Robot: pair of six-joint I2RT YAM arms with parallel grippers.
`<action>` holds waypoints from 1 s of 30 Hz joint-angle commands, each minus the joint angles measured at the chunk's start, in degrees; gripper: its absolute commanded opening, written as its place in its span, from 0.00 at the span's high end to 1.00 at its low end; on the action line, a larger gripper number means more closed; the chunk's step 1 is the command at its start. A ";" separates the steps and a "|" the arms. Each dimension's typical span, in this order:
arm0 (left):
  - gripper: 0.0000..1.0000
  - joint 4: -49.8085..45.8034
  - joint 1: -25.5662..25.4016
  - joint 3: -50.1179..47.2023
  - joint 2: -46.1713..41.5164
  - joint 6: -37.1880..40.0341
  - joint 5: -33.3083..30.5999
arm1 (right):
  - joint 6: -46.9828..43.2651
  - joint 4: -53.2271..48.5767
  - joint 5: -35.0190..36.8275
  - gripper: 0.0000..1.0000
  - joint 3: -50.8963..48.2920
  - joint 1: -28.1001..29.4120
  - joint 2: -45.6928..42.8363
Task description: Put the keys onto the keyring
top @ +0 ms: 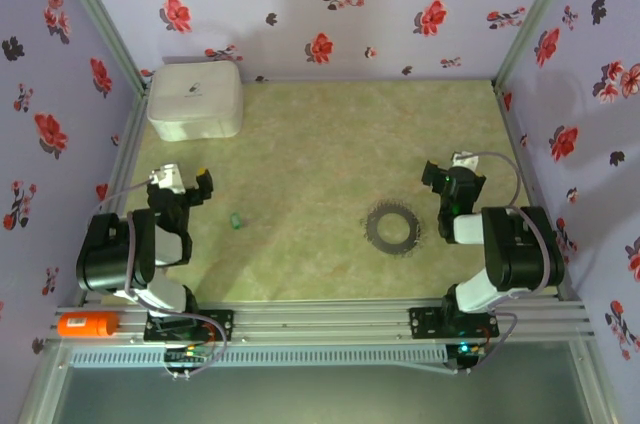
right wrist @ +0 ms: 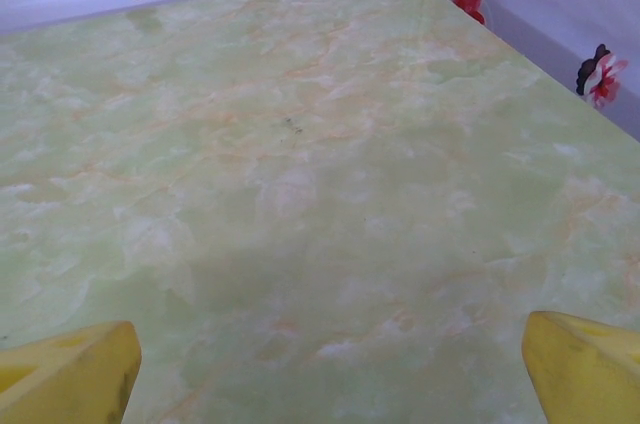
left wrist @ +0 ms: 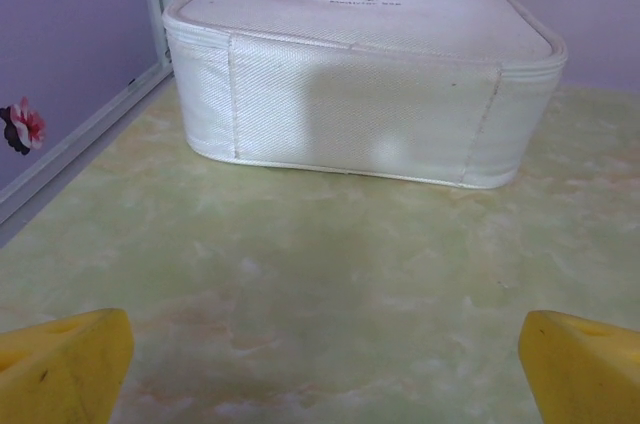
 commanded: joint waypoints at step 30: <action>0.00 -54.72 -32.41 17.70 -27.58 -12.52 4.54 | 30.15 -69.69 -13.01 0.14 13.58 19.84 -26.80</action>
